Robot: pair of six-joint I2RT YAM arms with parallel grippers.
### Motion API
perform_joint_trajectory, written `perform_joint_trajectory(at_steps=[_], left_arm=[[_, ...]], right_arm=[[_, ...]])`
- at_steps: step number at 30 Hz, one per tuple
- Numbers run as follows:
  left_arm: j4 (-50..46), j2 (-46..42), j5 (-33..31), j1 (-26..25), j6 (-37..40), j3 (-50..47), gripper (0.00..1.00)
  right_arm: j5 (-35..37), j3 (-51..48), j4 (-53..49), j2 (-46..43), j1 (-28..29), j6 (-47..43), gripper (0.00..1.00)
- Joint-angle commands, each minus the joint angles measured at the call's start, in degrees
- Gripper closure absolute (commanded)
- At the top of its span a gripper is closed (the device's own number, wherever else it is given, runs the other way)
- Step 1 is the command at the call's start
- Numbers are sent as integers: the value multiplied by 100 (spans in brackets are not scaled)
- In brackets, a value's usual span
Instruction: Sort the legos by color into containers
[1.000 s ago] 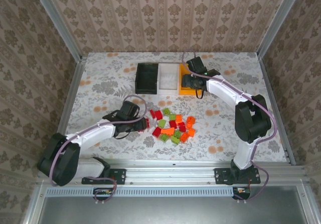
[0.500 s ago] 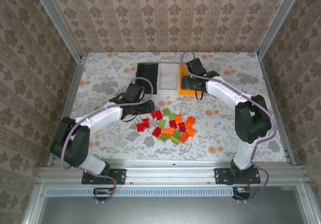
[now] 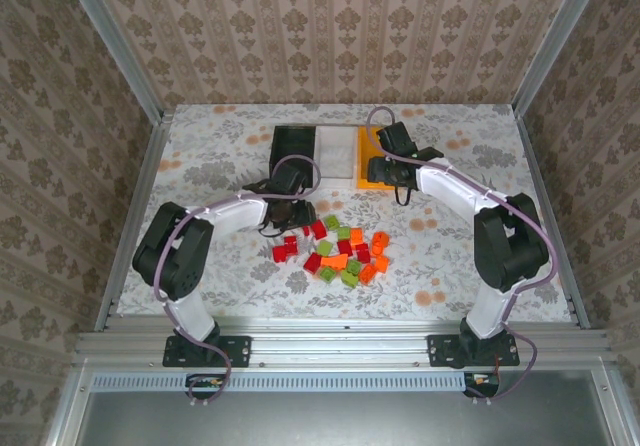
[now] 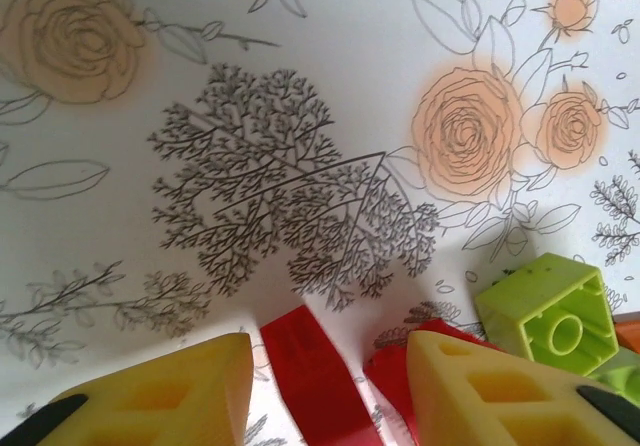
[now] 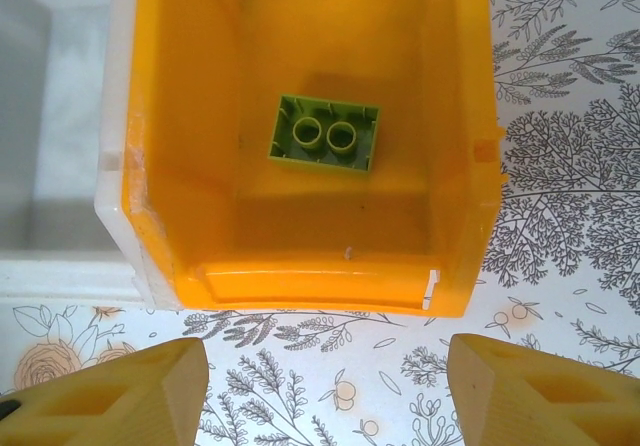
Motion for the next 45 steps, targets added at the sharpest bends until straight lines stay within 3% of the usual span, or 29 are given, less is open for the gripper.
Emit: perform_joint_trajectory(at_steps=[1, 6, 16, 22, 27, 32, 38, 43, 45], left_arm=[[-275, 105, -139, -62, -205, 154, 57], [-292, 128, -314, -64, -228, 121, 65], [-574, 177, -677, -83, 67, 338, 100], [-887, -169, -887, -48, 484, 743, 100], [-1334, -332, -1257, 309, 1025, 1611, 100], [-2027, 618, -1487, 861, 1580, 3278, 100], [-2500, 2143, -826, 1126, 2102, 5175, 100], [-2700, 2796, -800, 1158, 2141, 5809, 100], [-2642, 2853, -742, 1164, 2122, 5812, 94]], right_arm=[[13, -164, 143, -212, -25, 28, 35], [15, -306, 209, -299, -33, 37, 35], [-232, -670, 302, -716, -27, 134, 36], [-483, -1078, 284, -989, 322, -50, 36], [-134, -1381, 35, -1084, 572, 86, 36], [-102, -1940, 206, -1319, 591, 430, 37], [-67, -2172, 167, -1498, 589, 443, 36], [-216, -2320, 60, -1481, 632, 591, 36], [-205, -2401, -4, -1457, 660, 632, 36]])
